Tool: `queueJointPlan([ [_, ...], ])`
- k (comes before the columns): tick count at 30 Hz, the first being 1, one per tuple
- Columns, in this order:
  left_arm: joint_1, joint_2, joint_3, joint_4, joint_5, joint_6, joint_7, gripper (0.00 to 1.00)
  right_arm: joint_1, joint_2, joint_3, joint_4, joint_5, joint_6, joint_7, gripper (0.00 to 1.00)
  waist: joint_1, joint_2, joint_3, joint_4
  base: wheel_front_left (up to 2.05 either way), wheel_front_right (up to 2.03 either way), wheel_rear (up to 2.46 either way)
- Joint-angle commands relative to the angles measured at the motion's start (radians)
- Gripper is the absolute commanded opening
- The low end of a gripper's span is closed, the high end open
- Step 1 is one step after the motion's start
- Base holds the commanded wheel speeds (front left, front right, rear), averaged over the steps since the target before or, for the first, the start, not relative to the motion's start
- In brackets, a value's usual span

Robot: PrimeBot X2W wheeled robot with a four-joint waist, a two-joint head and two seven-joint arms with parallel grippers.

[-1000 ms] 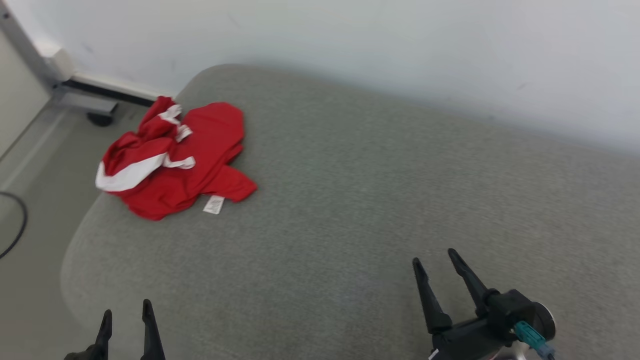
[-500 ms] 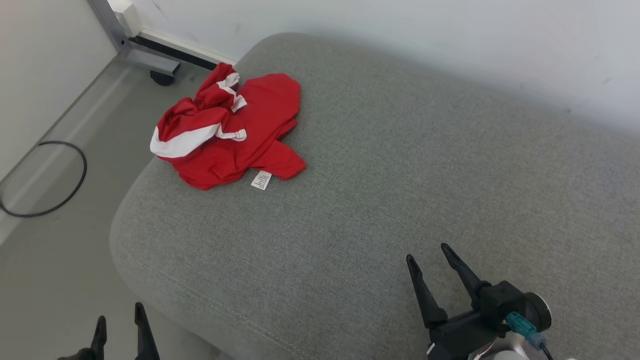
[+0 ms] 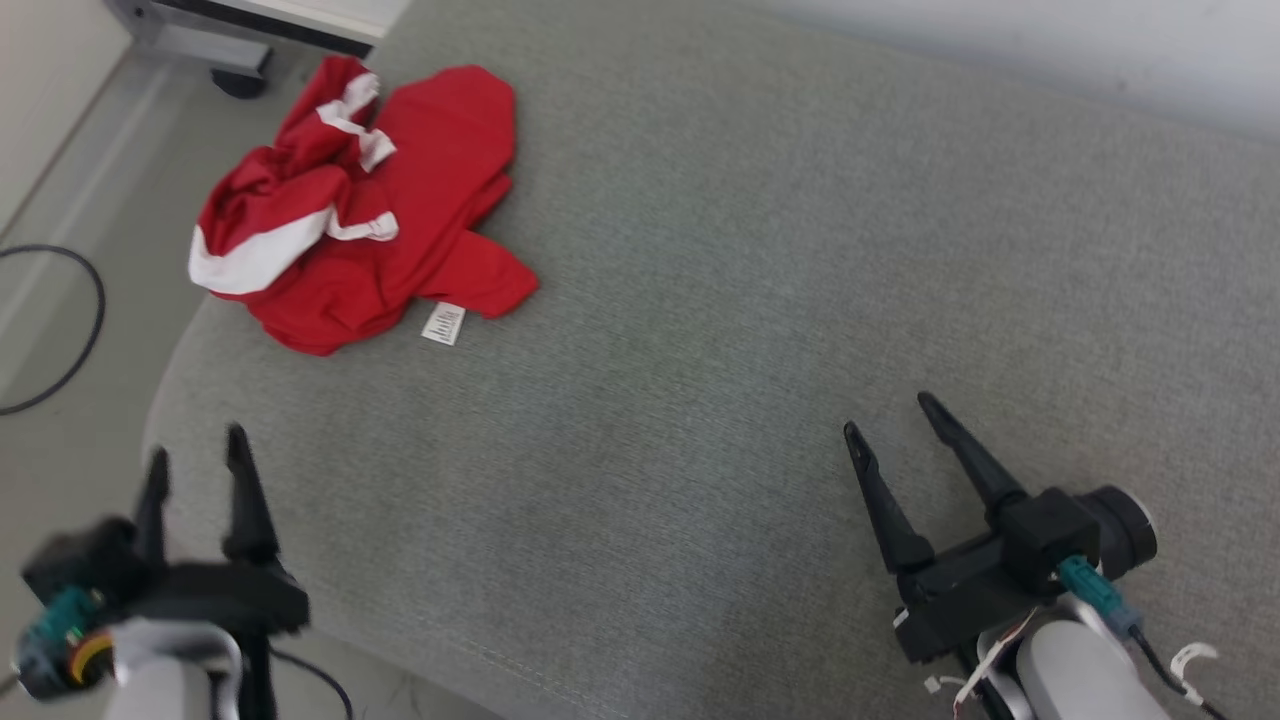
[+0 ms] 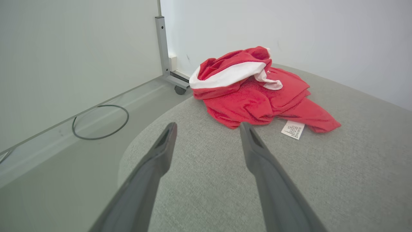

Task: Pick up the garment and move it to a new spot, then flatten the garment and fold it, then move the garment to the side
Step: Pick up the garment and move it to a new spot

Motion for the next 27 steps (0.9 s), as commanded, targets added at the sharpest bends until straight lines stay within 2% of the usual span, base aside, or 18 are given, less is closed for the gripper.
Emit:
queueJointPlan([
  [1,-0.058,0.028,0.01,0.019,0.011,-0.007,-0.003,1.0,-0.021,-0.015,0.008,-0.018,-0.004,0.003,0.0,1.0,-0.0002,-0.0001,0.086,-0.067,0.0,0.0,0.0],
  [7,-0.242,0.123,-0.009,0.137,0.009,-0.017,-0.003,1.0,-0.054,-0.058,0.022,-0.097,-0.005,0.003,0.0,1.0,-0.0002,-0.0001,0.159,-0.126,0.0,0.0,0.0],
  [14,-0.423,0.248,-0.082,0.323,-0.061,-0.017,-0.001,1.0,-0.082,-0.078,0.046,-0.175,-0.002,0.003,0.0,1.0,-0.0002,-0.0001,0.221,-0.19,0.0,0.0,0.0],
  [18,-0.489,0.301,-0.14,0.426,-0.075,-0.017,0.037,1.0,-0.089,-0.072,0.068,-0.195,0.0,0.003,0.0,1.0,-0.0002,-0.0001,0.24,-0.218,0.0,0.0,0.0],
  [21,-0.514,0.318,-0.153,0.471,-0.065,-0.017,0.054,1.0,-0.09,-0.071,0.073,-0.195,0.006,0.003,0.0,1.0,-0.0002,-0.0001,0.246,-0.229,0.0,0.0,0.0],
  [27,-0.56,0.335,-0.168,0.532,-0.03,0.054,0.027,1.0,-0.081,-0.069,0.066,-0.183,0.009,0.002,0.001,1.0,-0.0002,-0.0001,0.248,-0.24,0.0,0.0,0.0],
])
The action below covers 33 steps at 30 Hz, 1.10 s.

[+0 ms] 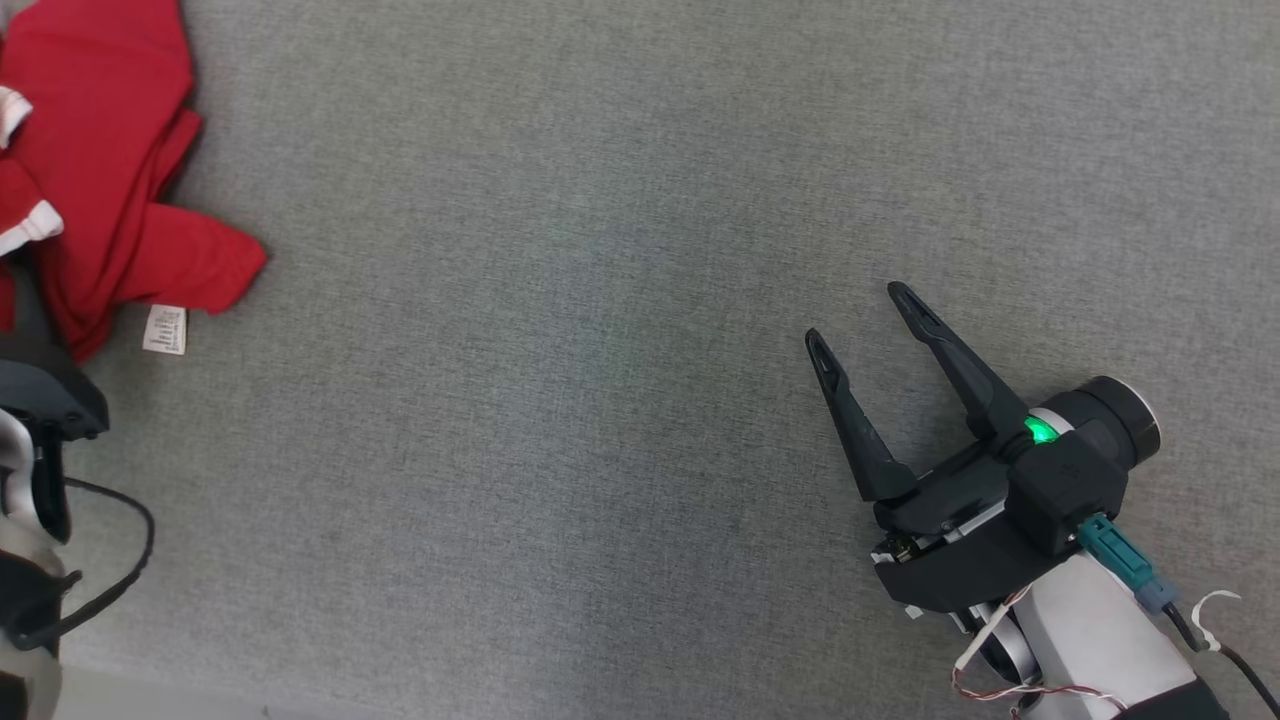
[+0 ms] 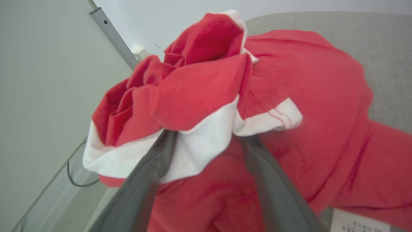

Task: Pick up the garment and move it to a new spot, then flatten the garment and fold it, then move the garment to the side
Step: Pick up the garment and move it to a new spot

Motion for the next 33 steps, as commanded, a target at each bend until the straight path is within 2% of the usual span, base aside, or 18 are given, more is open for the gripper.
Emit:
queueJointPlan([
  [1,-0.007,0.013,0.001,0.004,0.008,0.012,-0.009,1.0,0.012,-0.005,-0.006,0.025,0.005,0.001,0.003,1.0,-0.0001,-0.0001,0.001,-0.005,0.0,0.0,0.0],
  [2,-0.01,0.017,-0.002,0.003,0.018,0.035,-0.016,0.44,0.016,-0.003,-0.009,0.027,0.005,0.001,0.003,1.0,-0.0001,-0.0001,-0.003,-0.004,0.0,0.0,0.0],
  [3,-0.011,0.024,-0.002,0.001,0.03,0.062,-0.022,0.0,0.021,0.001,-0.01,0.029,0.007,0.001,0.003,1.0,-0.0001,-0.0001,-0.007,-0.003,0.0,0.0,0.0],
  [6,-0.006,0.029,-0.007,-0.011,0.053,0.098,-0.03,0.0,0.031,0.014,-0.007,0.033,0.008,0.001,0.003,1.0,-0.0001,-0.0001,-0.024,0.004,0.0,0.0,0.0],
  [10,0.009,0.045,-0.015,-0.074,0.079,0.096,-0.033,0.0,0.04,0.037,0.007,0.044,0.016,0.001,0.002,1.0,-0.0001,-0.0001,-0.061,0.009,0.0,0.0,0.0],
  [16,-0.012,0.055,-0.038,-0.219,0.125,0.042,-0.032,0.0,0.05,0.065,0.001,0.066,0.027,0.001,0.002,1.0,-0.0001,-0.0001,-0.124,0.012,0.0,0.0,0.0],
  [18,-0.033,0.039,-0.052,-0.283,0.136,0.023,-0.032,0.0,0.058,0.077,-0.007,0.075,0.034,0.001,0.002,1.0,-0.0001,-0.0001,-0.146,0.01,0.0,0.0,0.0],
  [20,-0.036,0.009,-0.079,-0.354,0.15,0.005,-0.032,0.0,0.066,0.092,-0.014,0.08,0.04,0.001,0.001,1.0,-0.0001,-0.0001,-0.169,0.004,0.0,0.0,0.0],
  [21,-0.04,-0.02,-0.105,-0.419,0.153,-0.014,-0.032,0.0,0.075,0.107,-0.016,0.089,0.044,0.001,0.001,1.0,-0.0001,-0.0001,-0.191,-0.008,0.0,0.0,0.0],
  [25,-0.027,-0.112,-0.181,-0.533,0.14,-0.049,-0.032,0.0,0.095,0.135,-0.029,0.105,0.057,0.001,0.002,1.0,-0.0001,-0.0001,-0.23,-0.045,0.0,0.0,0.0],
  [30,0.023,-0.247,-0.302,-0.599,0.103,-0.066,-0.032,0.0,0.106,0.162,-0.045,0.115,0.062,0.001,0.002,1.0,-0.0001,-0.0001,-0.262,-0.111,0.0,0.0,0.0],
  [33,0.054,-0.307,-0.383,-0.61,0.066,-0.073,-0.032,0.0,0.114,0.174,-0.054,0.123,0.066,0.001,0.001,1.0,-0.0001,-0.0001,-0.279,-0.165,0.0,0.0,0.0],
])
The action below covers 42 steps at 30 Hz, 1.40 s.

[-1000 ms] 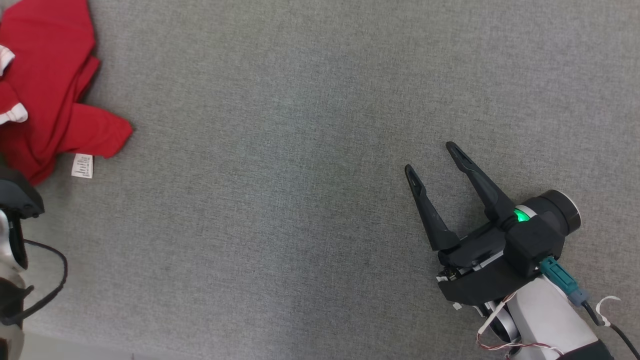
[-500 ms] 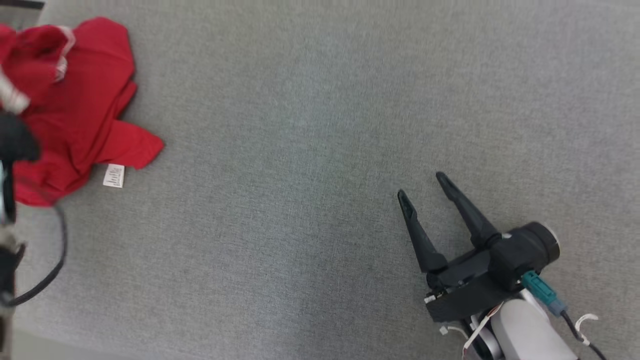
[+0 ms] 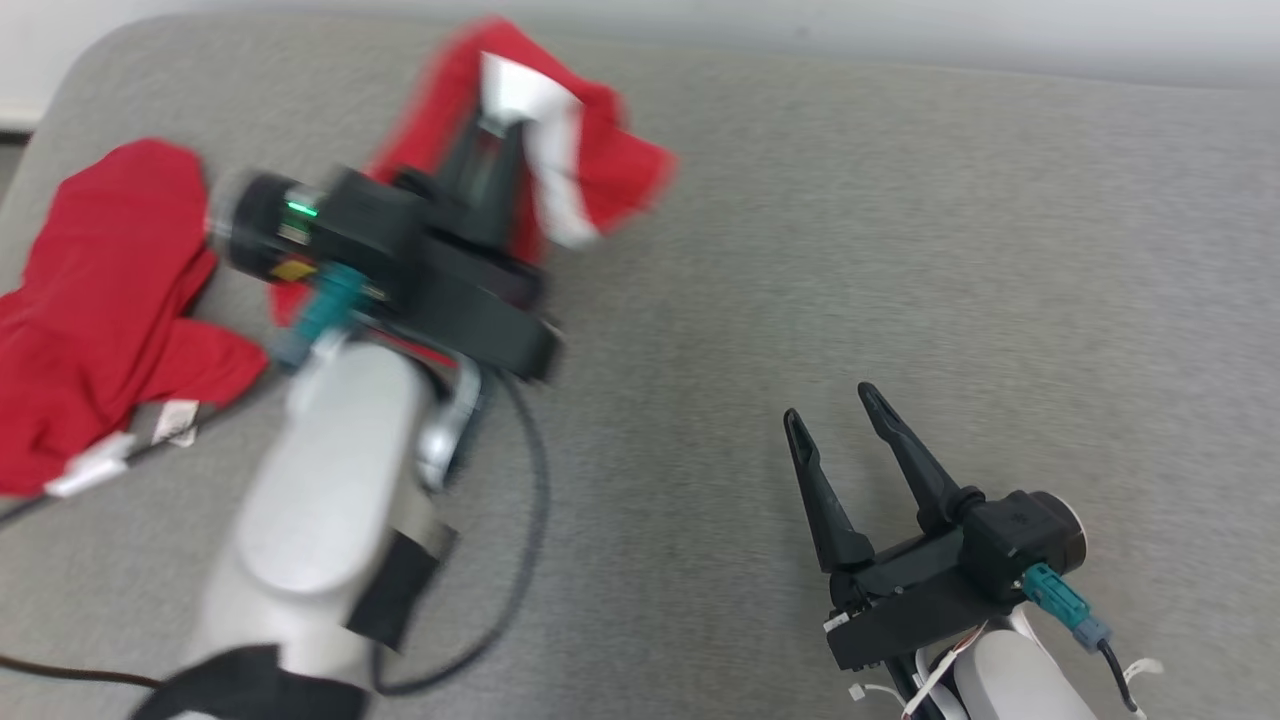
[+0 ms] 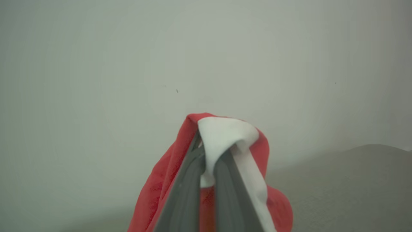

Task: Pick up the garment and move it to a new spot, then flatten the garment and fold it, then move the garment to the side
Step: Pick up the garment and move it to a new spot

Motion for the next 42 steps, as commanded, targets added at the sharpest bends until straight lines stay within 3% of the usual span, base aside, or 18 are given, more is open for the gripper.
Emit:
queueJointPlan([
  [1,0.02,-0.027,-0.052,-0.015,-0.033,-0.006,-0.003,0.0,0.017,0.01,-0.007,0.007,0.01,0.001,0.0,1.0,0.0001,0.0,-0.046,-0.095,0.0,0.0,0.0],
  [4,0.032,-0.045,-0.113,-0.022,-0.066,-0.004,-0.003,0.0,0.016,0.016,-0.009,0.013,0.011,0.001,0.0,1.0,0.0001,0.0,-0.052,-0.133,0.0,0.0,0.0],
  [9,0.048,-0.052,-0.315,-0.075,-0.201,-0.004,-0.003,0.0,0.018,0.031,-0.01,0.023,0.019,0.001,0.0,1.0,0.0001,0.0,-0.06,-0.23,0.0,0.0,0.0],
  [14,0.059,-0.051,-0.449,-0.112,-0.293,0.037,-0.003,0.0,0.032,0.047,-0.02,0.026,0.025,0.001,0.0,1.0,0.0001,0.0,-0.055,-0.297,0.0,0.0,0.0],
  [17,0.089,-0.048,-0.471,-0.041,-0.293,0.075,-0.003,0.0,0.037,0.053,-0.029,0.028,0.028,0.001,0.0,1.0,0.0001,0.0,-0.052,-0.321,0.0,0.0,0.0],
  [18,0.097,-0.049,-0.459,-0.016,-0.293,0.084,-0.003,0.14,0.037,0.055,-0.029,0.027,0.028,0.001,0.0,1.0,0.0001,0.0,-0.051,-0.328,0.0,0.0,0.0],
  [19,0.102,-0.05,-0.446,0.013,-0.28,0.091,-0.003,0.65,0.038,0.057,-0.031,0.026,0.029,0.001,0.0,1.0,0.0001,0.0,-0.049,-0.332,0.0,0.0,0.0],
  [20,0.117,-0.049,-0.433,0.047,-0.272,0.097,-0.003,0.98,0.039,0.058,-0.033,0.025,0.029,0.001,0.0,1.0,0.0001,0.0,-0.049,-0.335,0.0,0.0,0.0],
  [28,0.255,-0.001,-0.249,0.13,-0.193,0.119,-0.003,1.0,0.053,0.055,-0.056,0.027,0.019,0.001,0.0,1.0,0.0001,0.0,-0.065,-0.31,0.0,0.0,0.0],
  [35,0.422,0.014,-0.054,0.032,-0.109,0.141,-0.003,1.0,0.063,0.052,-0.057,0.036,0.021,0.001,0.0,1.0,0.0001,0.0,-0.097,-0.276,0.0,0.0,0.0],
  [42,0.59,-0.009,0.116,-0.076,-0.027,0.12,-0.003,1.0,0.087,0.053,-0.057,0.048,0.023,0.001,0.0,1.0,0.0001,0.0,-0.15,-0.254,0.0,0.0,0.0],
])
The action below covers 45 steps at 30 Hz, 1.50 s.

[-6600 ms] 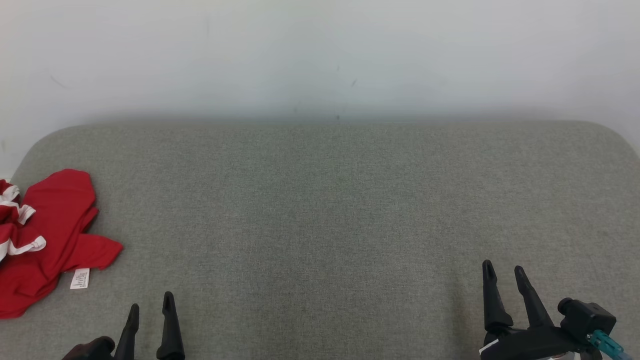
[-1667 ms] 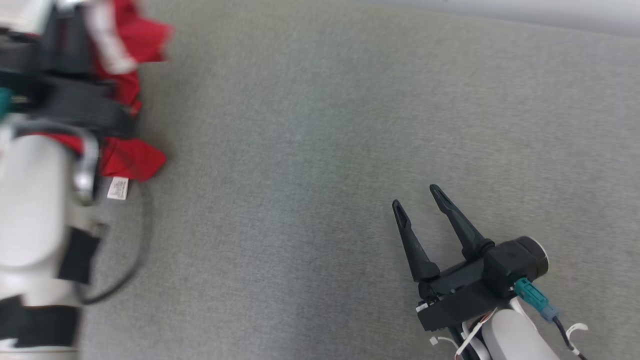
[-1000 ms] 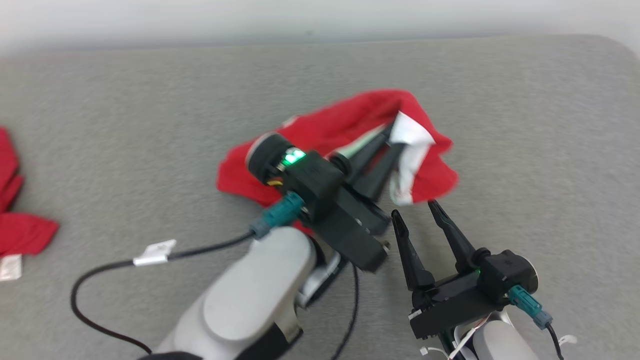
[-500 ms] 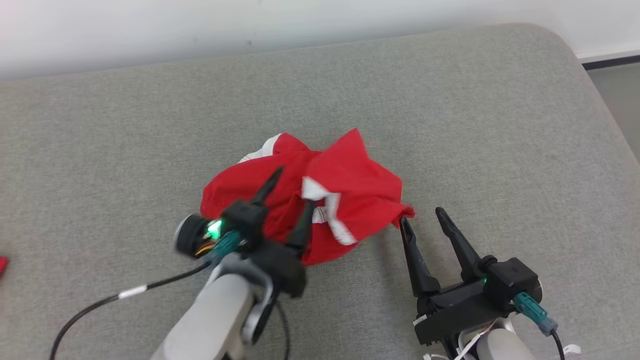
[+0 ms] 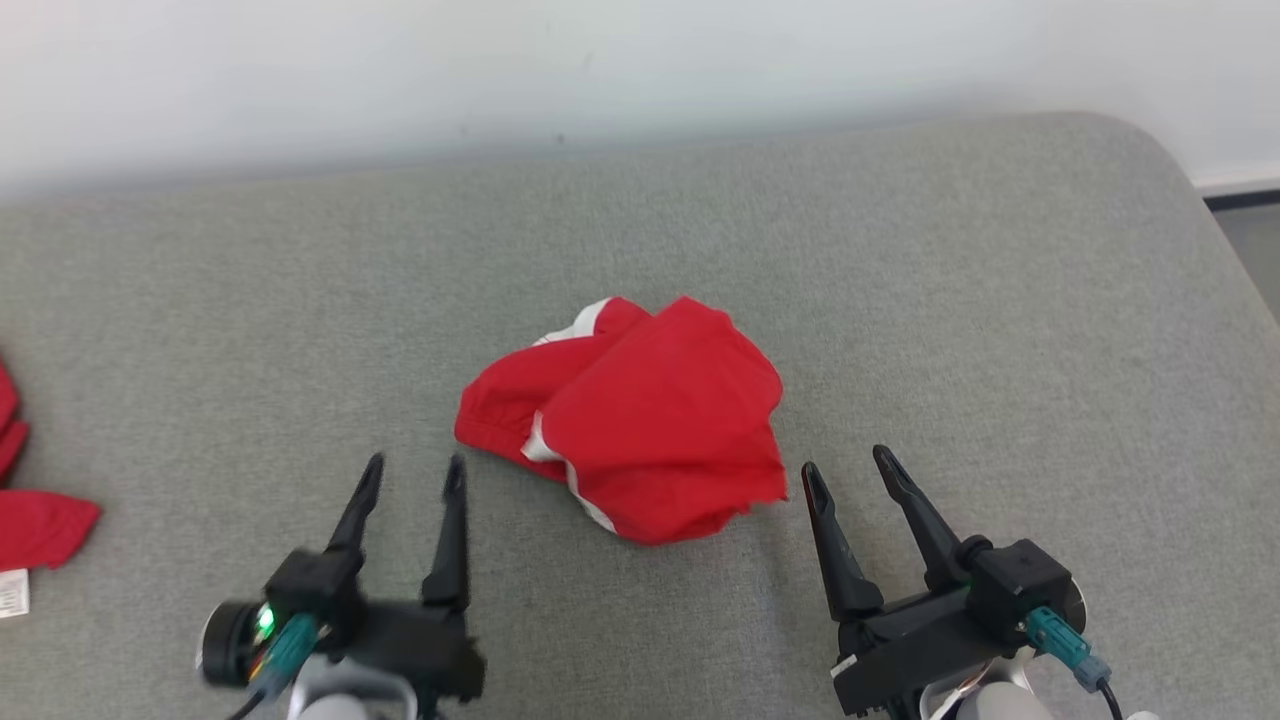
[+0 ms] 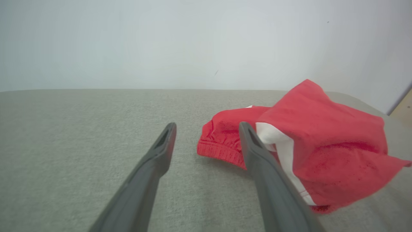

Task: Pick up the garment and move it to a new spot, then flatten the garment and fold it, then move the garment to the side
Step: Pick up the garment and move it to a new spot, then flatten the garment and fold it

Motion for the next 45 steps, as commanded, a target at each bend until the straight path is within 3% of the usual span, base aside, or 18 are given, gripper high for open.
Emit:
queueJointPlan([
  [1,0.041,-0.008,0.029,-0.019,0.02,-0.008,-0.003,1.0,0.014,0.0,0.0,0.002,0.001,0.001,0.0,1.0,0.0001,0.0001,-0.027,0.016,0.0,0.0,0.0],
  [12,0.229,-0.042,0.183,-0.104,0.084,-0.035,-0.003,1.0,0.036,-0.019,0.072,0.011,-0.002,0.001,0.0,1.0,0.0001,0.0001,-0.048,0.062,0.0,0.0,0.0],
  [17,0.269,-0.045,0.196,-0.102,0.079,-0.048,-0.003,1.0,-0.007,-0.037,0.185,0.043,-0.025,0.001,0.0,1.0,0.0001,0.0001,-0.04,0.11,0.0,0.0,0.0],
  [22,0.263,-0.046,0.163,-0.106,0.042,-0.044,-0.003,1.0,-0.07,-0.04,0.23,0.169,-0.07,0.001,0.0,1.0,0.0001,0.0001,-0.034,0.168,0.0,0.0,0.0],
  [29,0.251,-0.047,0.141,-0.106,0.02,-0.035,-0.003,1.0,-0.14,-0.013,0.174,0.3,-0.194,0.001,0.0,1.0,0.0001,0.0001,-0.023,0.218,0.0,0.0,0.0],
  [37,0.245,-0.046,0.117,-0.104,0.003,-0.027,-0.003,1.0,-0.167,0.007,0.035,0.424,-0.318,0.001,0.0,1.0,0.0001,0.0001,-0.011,0.244,0.0,0.0,0.0],
  [39,0.243,-0.047,0.113,-0.103,0.001,-0.025,-0.003,1.0,-0.169,0.011,0.019,0.432,-0.328,0.001,0.0,0.42,0.0001,0.0001,-0.01,0.247,0.0,0.0,0.0],
  [40,0.241,-0.046,0.112,-0.103,-0.001,-0.024,-0.003,1.0,-0.168,0.012,0.013,0.44,-0.333,0.001,0.0,0.0,0.0001,0.0001,-0.01,0.248,0.0,0.0,0.0],
  [45,0.238,-0.047,0.108,-0.099,-0.005,-0.022,-0.003,1.0,-0.174,0.016,0.001,0.454,-0.333,0.001,0.0,0.0,0.0001,0.0001,-0.013,0.245,0.0,0.0,0.0],
])
